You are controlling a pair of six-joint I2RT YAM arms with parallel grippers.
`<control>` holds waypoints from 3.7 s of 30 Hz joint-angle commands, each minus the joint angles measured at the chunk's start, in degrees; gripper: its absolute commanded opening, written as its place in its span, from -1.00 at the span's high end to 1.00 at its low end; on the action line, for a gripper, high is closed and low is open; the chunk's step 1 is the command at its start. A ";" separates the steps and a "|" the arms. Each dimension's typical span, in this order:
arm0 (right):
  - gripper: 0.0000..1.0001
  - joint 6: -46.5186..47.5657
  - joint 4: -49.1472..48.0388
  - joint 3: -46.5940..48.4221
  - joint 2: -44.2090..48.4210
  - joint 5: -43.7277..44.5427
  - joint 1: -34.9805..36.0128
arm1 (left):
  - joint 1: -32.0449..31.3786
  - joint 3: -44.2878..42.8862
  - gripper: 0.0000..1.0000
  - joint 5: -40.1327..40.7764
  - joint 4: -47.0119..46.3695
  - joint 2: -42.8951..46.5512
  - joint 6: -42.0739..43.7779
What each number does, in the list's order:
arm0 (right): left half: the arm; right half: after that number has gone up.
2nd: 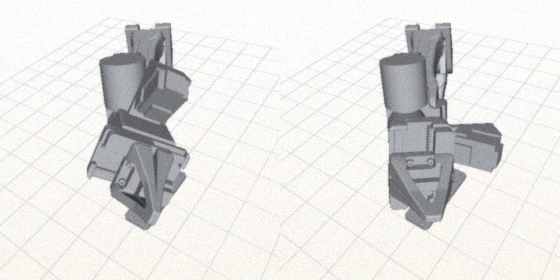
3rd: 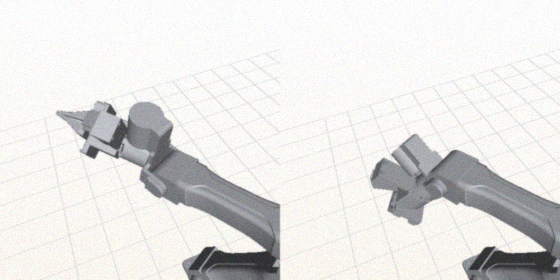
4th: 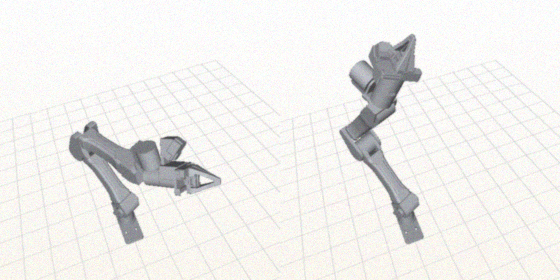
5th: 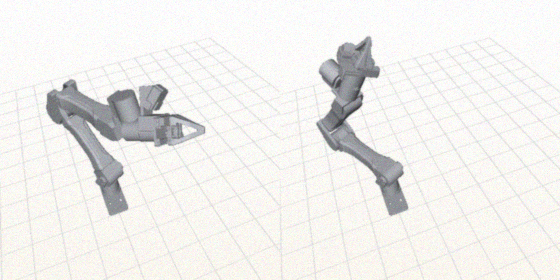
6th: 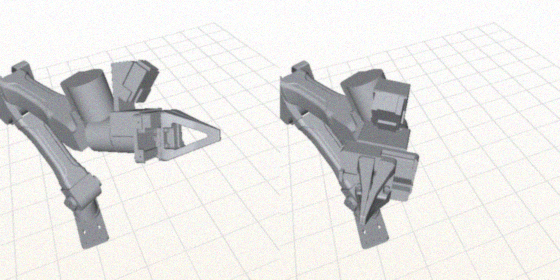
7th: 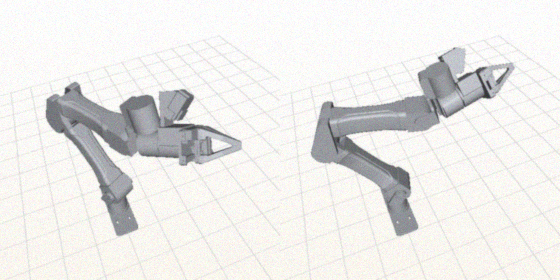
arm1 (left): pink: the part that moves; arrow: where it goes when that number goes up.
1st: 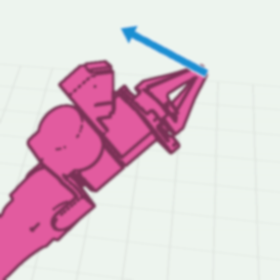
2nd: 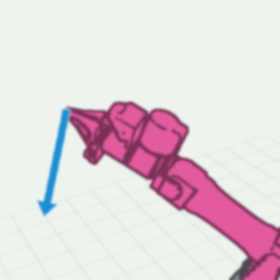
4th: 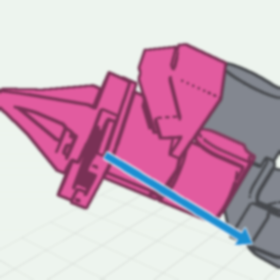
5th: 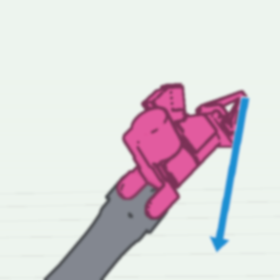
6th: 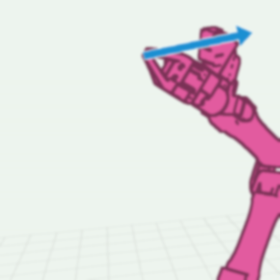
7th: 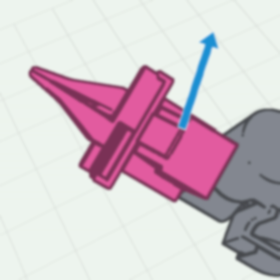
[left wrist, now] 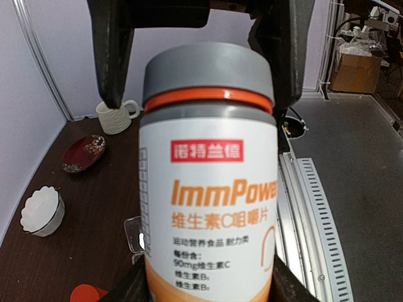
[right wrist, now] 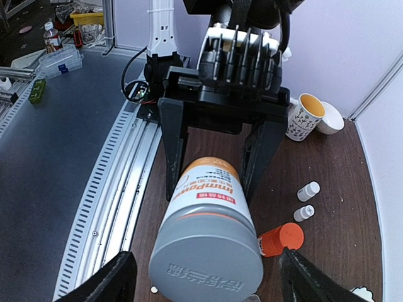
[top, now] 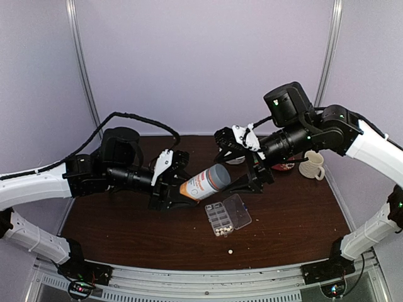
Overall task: Sort the pills into containers
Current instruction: Screw the lid of the pill bottle onto the pill bottle.
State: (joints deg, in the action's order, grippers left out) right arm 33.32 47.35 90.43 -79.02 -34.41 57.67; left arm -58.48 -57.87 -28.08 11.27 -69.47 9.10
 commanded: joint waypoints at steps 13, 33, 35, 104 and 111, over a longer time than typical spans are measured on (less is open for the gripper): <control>0.07 -3.67 2.23 3.29 -1.53 2.72 0.78 | 0.15 -2.87 1.00 3.09 -0.01 -0.05 2.57; 0.59 -51.42 -9.04 0.15 -3.04 13.57 0.73 | -1.02 -5.52 1.00 36.13 1.79 2.46 22.09; 0.59 -53.30 -8.44 0.12 -2.97 15.00 0.55 | -1.02 -5.84 1.00 37.55 0.79 2.31 22.82; -0.82 3.59 -16.73 -13.67 6.50 1.83 1.91 | -1.71 -2.25 1.00 7.70 8.45 4.27 3.20; -0.74 3.44 -16.60 -13.14 5.22 1.41 2.35 | -1.68 -3.43 1.00 7.34 9.46 3.38 3.94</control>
State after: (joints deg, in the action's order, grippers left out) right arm 36.25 30.41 75.07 -73.43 -31.94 59.51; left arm -60.42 -58.43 -19.40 21.67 -65.49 12.36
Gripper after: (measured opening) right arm 0.888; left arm 0.541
